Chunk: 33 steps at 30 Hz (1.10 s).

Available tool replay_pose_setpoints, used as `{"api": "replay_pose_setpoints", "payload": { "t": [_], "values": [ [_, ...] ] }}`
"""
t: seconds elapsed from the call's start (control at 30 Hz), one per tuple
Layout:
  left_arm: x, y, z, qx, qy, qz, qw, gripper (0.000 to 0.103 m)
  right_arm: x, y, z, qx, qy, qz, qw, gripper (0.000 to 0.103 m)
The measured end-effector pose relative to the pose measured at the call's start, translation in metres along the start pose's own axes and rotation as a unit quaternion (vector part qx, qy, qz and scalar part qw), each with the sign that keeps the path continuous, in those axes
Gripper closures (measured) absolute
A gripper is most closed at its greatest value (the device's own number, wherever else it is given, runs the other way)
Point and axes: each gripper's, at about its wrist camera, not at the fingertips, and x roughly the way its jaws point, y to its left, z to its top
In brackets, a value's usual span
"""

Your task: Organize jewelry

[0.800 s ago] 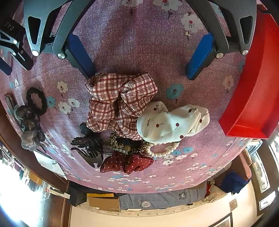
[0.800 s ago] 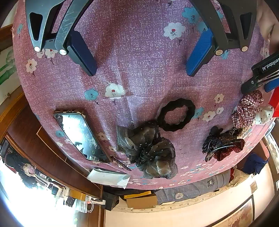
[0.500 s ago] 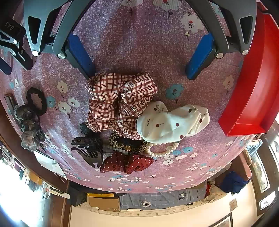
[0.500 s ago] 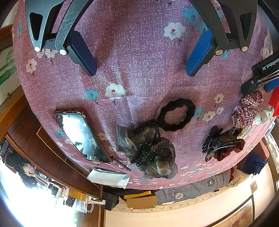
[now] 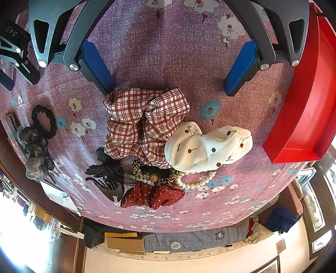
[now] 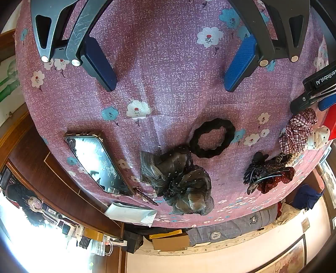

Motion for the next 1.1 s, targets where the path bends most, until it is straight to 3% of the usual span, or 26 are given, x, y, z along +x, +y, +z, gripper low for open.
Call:
{"api": "replay_pose_setpoints", "payload": {
  "t": [0.27,0.47,0.73,0.93,1.1],
  "values": [
    [0.000,0.001,0.001,0.010,0.006,-0.006,0.9999,0.000,0.000,0.001,0.000,-0.001,0.001,0.000,1.000,0.000],
    [-0.004,0.010,0.008,0.015,0.070,-0.011,0.9974,0.000,0.000,0.000,0.001,-0.002,0.004,0.002,1.000,0.000],
    [-0.085,0.044,0.016,-0.026,0.014,0.011,0.9995,0.000,-0.005,-0.001,0.004,-0.009,0.021,-0.020,1.000,0.001],
    [-0.129,0.062,0.023,-0.034,0.004,0.021,0.9992,0.000,-0.072,0.002,0.012,0.012,-0.040,-0.005,0.999,0.000],
    [-0.170,0.061,0.020,-0.016,-0.035,0.043,0.9983,0.000,-0.135,0.016,0.020,0.015,-0.102,0.008,0.995,0.000]
  ]
}}
